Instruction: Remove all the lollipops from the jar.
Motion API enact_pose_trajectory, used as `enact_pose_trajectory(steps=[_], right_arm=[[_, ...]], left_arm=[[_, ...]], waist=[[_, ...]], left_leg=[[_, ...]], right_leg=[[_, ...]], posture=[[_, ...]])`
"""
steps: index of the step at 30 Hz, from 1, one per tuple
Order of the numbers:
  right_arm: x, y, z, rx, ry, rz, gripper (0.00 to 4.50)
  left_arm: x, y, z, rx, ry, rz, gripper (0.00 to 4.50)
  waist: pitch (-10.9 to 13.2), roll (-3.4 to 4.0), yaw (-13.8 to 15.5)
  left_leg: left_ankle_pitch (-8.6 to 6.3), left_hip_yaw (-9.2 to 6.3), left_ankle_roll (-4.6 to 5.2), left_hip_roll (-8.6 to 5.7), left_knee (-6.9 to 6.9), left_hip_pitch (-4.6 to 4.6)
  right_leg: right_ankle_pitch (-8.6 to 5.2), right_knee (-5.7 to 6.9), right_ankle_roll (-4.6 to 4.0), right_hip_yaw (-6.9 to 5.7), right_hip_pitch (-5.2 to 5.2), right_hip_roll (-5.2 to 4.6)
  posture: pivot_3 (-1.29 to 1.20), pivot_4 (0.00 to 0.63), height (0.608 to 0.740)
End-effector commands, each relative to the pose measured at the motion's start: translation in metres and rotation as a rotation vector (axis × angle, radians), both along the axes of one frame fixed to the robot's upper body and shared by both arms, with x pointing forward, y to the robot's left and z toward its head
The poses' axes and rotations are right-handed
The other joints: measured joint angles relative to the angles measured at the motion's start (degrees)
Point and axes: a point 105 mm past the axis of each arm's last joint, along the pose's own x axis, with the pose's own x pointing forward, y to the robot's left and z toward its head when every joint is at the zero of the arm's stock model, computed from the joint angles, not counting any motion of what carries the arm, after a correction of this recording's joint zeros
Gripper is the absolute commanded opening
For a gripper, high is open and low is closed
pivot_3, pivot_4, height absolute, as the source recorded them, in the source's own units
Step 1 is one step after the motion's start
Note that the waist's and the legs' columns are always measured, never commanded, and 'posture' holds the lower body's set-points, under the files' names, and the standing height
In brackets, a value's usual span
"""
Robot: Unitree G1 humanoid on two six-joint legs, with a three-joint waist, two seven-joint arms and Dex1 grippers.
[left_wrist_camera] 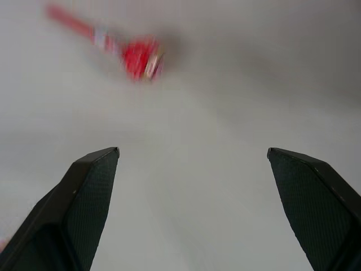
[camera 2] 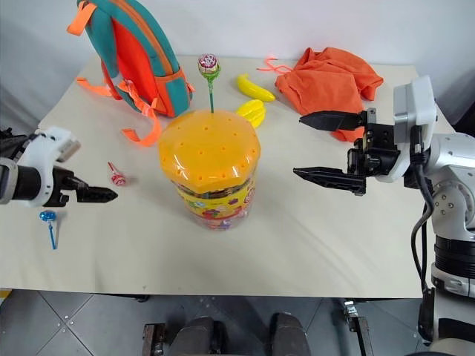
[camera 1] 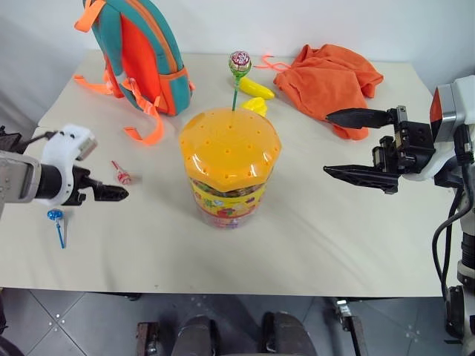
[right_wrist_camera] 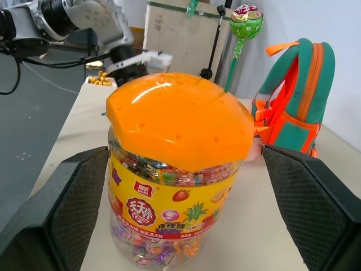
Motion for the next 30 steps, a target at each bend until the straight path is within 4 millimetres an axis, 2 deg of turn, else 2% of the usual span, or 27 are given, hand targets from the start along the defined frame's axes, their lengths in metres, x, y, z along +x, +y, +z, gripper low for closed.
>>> enact_pose_trajectory(steps=[1, 8, 12, 17, 22, 25, 30], right_arm=[[-0.007, -0.005, 0.012, 0.001, -0.075, -0.021, 4.50], [-0.009, -0.009, 0.015, 0.015, -0.086, -0.046, 4.50], [-0.011, -0.007, 0.019, 0.040, -0.097, -0.055, 4.50], [-0.012, -0.008, 0.014, 0.045, -0.090, -0.064, 4.50], [-0.013, -0.007, 0.013, 0.066, -0.088, -0.068, 4.50], [-0.013, -0.007, 0.012, 0.069, -0.086, -0.073, 4.50], [-0.015, -0.008, 0.010, 0.075, -0.083, -0.088, 4.50]], left_arm=[[0.004, -0.004, 0.022, -0.006, -0.118, -0.064, 4.47], [0.014, -0.030, 0.057, -0.077, -0.389, -0.307, 4.47], [0.011, -0.064, 0.092, -0.196, -0.655, -0.563, 4.47], [-0.001, -0.096, 0.115, -0.372, -0.860, -0.885, 4.47], [0.003, -0.114, 0.117, -0.458, -0.899, -1.082, 4.47], [0.015, -0.132, 0.114, -0.477, -0.840, -1.133, 4.47], [0.031, -0.158, 0.120, -0.497, -0.822, -1.213, 4.47]], waist=[[0.0, 0.00, -0.1], [0.0, 0.00, 0.0], [0.0, 0.00, 0.1], [0.0, 0.00, 0.0], [0.0, 0.00, -0.1], [0.0, 0.00, 0.1], [0.0, 0.00, 0.2]], left_leg=[[0.00, 0.00, 0.00, 0.00, 0.00, 0.00], [0.00, 0.03, 0.00, -0.01, 0.03, -0.02], [0.00, 0.05, 0.00, 0.00, 0.08, -0.06], [0.00, 0.03, 0.00, 0.00, 0.48, -0.43], [0.00, 0.04, 0.01, 0.00, 0.53, -0.46], [0.00, -0.02, 0.01, 0.00, 0.62, -0.50], [-0.02, -0.09, 0.05, -0.03, 0.75, -0.59]], right_leg=[[0.00, 0.00, 0.00, 0.01, 0.00, 0.00], [0.00, 0.00, 0.00, -0.01, -0.01, -0.01], [0.00, 0.01, 0.00, -0.08, 0.01, -0.01], [0.00, 0.05, 0.00, -0.46, -0.02, -0.02], [0.00, 0.05, 0.00, -0.56, -0.02, -0.03], [0.00, 0.06, 0.00, -0.64, 0.01, -0.04], [0.00, 0.07, 0.00, -0.76, 0.04, -0.08]], posture=[[0.00, 0.150, 0.740], [0.00, 0.150, 0.740], [0.00, 0.150, 0.740], [0.00, 0.150, 0.740], [0.00, 0.150, 0.740], [0.00, 0.150, 0.740], [0.00, 0.150, 0.740]])
